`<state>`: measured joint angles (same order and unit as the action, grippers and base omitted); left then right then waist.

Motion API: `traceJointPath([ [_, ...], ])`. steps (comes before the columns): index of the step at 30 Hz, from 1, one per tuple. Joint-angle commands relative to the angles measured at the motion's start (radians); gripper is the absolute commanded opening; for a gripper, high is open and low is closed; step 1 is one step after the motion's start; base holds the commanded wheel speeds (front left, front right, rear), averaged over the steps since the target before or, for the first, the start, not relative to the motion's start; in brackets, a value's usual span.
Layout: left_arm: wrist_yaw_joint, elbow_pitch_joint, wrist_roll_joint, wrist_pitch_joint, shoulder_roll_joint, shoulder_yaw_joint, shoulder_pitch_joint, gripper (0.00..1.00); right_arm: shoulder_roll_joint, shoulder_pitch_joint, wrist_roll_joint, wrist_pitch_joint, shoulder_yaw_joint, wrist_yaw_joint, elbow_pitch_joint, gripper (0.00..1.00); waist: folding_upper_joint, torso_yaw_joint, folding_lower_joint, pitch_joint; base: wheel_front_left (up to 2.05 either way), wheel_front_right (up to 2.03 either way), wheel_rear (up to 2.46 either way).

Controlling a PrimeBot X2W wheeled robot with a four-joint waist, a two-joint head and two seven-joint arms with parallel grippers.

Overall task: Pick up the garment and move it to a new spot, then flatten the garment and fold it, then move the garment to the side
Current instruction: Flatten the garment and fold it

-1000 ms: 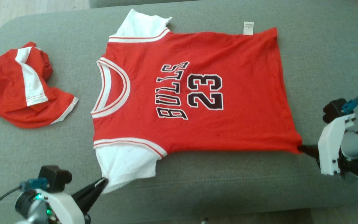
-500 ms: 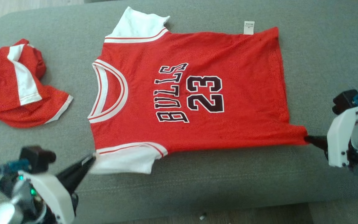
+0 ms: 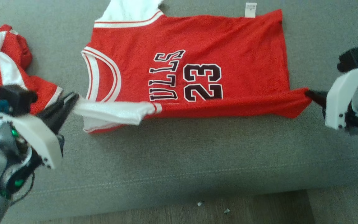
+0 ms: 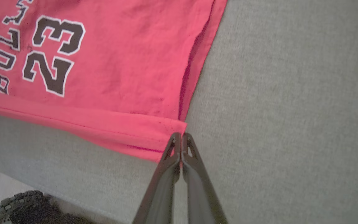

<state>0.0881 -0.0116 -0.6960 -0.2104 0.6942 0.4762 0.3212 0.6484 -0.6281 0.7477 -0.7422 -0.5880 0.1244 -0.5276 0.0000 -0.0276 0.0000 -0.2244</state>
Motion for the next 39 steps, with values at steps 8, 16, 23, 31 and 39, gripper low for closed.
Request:
traceJointPath([
  [8, 0.015, 0.079, 0.042, -0.023, 0.016, -0.021, 0.206, 0.0, -0.038, -0.094, -0.051, 0.085, 0.009, 0.006, -0.03, 0.0, 0.0, -0.017, 0.0, -0.077, 0.0, 0.0, 0.0],
  [16, 0.026, 0.198, 0.075, -0.037, -0.014, 0.019, 0.329, 0.0, -0.077, -0.163, -0.075, 0.181, -0.023, 0.006, -0.086, 0.0, 0.0, -0.032, 0.0, -0.135, 0.0, 0.0, 0.0],
  [23, 0.027, 0.299, 0.101, -0.004, -0.057, 0.037, 0.41, 0.0, -0.102, -0.213, -0.069, 0.246, -0.051, 0.006, -0.134, 0.0, 0.0, -0.038, 0.0, -0.177, 0.0, 0.0, 0.0],
  [31, -0.005, 0.407, 0.097, 0.119, -0.151, 0.022, 0.446, 1.0, -0.137, -0.222, -0.024, 0.336, -0.034, 0.006, -0.2, 1.0, 0.0, -0.036, 0.0, -0.17, 0.0, 0.0, 0.0],
  [39, -0.089, 0.412, 0.039, 0.324, -0.235, -0.066, 0.361, 1.0, -0.171, -0.182, 0.015, 0.553, 0.008, 0.006, -0.188, 1.0, 0.0, -0.029, 0.0, -0.092, 0.0, 0.0, 0.0],
])
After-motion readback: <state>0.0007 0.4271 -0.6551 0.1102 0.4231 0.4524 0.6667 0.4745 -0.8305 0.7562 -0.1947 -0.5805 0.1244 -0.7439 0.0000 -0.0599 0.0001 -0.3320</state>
